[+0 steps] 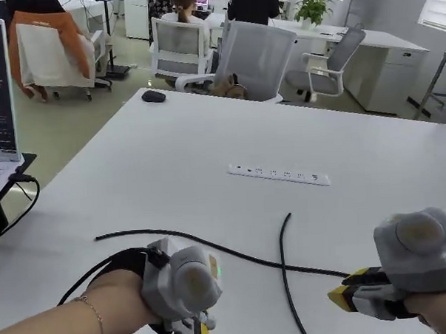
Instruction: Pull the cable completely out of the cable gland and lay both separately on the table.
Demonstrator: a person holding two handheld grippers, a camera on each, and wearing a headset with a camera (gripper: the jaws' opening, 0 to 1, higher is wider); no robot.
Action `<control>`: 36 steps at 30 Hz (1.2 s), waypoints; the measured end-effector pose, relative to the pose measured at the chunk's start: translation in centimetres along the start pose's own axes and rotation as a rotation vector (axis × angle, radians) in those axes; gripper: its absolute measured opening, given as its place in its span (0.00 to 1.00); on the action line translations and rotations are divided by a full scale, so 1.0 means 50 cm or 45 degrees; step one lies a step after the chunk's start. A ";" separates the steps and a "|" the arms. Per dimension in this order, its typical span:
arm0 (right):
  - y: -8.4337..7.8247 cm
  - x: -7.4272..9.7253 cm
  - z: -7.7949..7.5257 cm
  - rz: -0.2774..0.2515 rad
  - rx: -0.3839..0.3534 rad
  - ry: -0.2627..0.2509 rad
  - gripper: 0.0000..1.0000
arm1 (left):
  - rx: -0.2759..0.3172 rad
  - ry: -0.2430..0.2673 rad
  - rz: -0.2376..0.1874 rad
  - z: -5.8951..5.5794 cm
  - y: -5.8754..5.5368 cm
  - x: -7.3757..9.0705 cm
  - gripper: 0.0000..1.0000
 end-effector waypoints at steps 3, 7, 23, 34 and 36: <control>-0.018 0.018 0.024 0.004 -0.008 -0.001 0.19 | 0.008 -0.017 0.026 0.001 -0.005 -0.022 0.18; -0.029 0.045 0.047 0.004 0.017 0.004 0.19 | -0.025 -0.018 0.044 0.007 -0.007 -0.038 0.18; -0.043 0.057 0.082 -0.024 -0.064 0.057 0.21 | 0.112 0.166 -0.030 0.075 -0.028 0.078 0.40; -0.068 0.064 0.133 0.006 -0.095 0.164 0.23 | 0.442 0.305 -0.226 0.031 -0.074 0.269 0.39; -0.073 0.071 0.150 0.002 -0.108 0.208 0.24 | 0.542 0.327 -0.255 0.016 -0.095 0.288 0.40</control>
Point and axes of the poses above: the centre of the closed fingertips' face, and the gripper's own axes: x roughly backward along the fingers, z roughly to its left, y roughly out of its top, the point moved 2 cm from there along x, roughly backward along the fingers, and after that the axes turned 5 degrees about x, right-handed, at the moved point
